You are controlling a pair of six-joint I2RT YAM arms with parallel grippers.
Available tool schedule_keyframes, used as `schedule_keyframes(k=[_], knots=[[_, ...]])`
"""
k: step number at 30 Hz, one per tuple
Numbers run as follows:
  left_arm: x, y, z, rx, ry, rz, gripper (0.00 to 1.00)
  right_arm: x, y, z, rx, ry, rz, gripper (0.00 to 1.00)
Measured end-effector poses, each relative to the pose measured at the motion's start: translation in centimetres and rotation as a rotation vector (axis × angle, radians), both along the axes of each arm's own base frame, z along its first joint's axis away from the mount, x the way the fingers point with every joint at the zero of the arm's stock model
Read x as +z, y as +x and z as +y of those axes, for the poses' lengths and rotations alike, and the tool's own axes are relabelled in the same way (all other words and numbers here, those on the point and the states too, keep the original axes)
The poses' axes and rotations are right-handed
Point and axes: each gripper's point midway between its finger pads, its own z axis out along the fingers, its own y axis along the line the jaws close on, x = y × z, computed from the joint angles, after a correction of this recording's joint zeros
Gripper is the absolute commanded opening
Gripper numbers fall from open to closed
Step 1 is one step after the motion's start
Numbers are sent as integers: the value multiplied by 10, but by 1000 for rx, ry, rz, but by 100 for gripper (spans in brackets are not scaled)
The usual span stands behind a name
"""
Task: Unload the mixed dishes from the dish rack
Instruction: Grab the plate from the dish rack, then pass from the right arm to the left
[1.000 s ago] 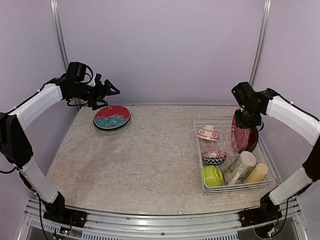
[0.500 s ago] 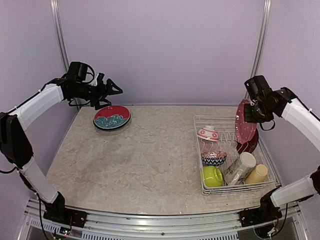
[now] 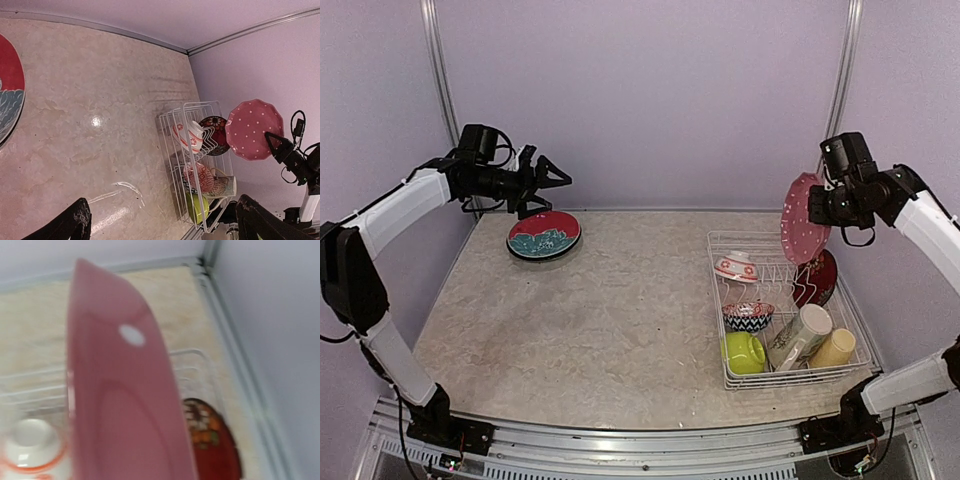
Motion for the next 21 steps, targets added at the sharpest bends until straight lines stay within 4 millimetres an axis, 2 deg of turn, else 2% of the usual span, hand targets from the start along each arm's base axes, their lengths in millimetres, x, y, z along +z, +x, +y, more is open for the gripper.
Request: schedule_keyframes(k=[3,7,14,21], knots=[[2,-3,-11,-60,-57,4,96,8,-5,11,46,90,-49,0],[0,-10,-32,-158,-155,36,96,11,-6,39,152,258,-101,0],[-8,-33,-68,-307,-298,130,95,-19,12,125,411,632,-82,0],[-22,-46,-97,-394,-349,220,87,-42,25,205,578,847,-27,0]])
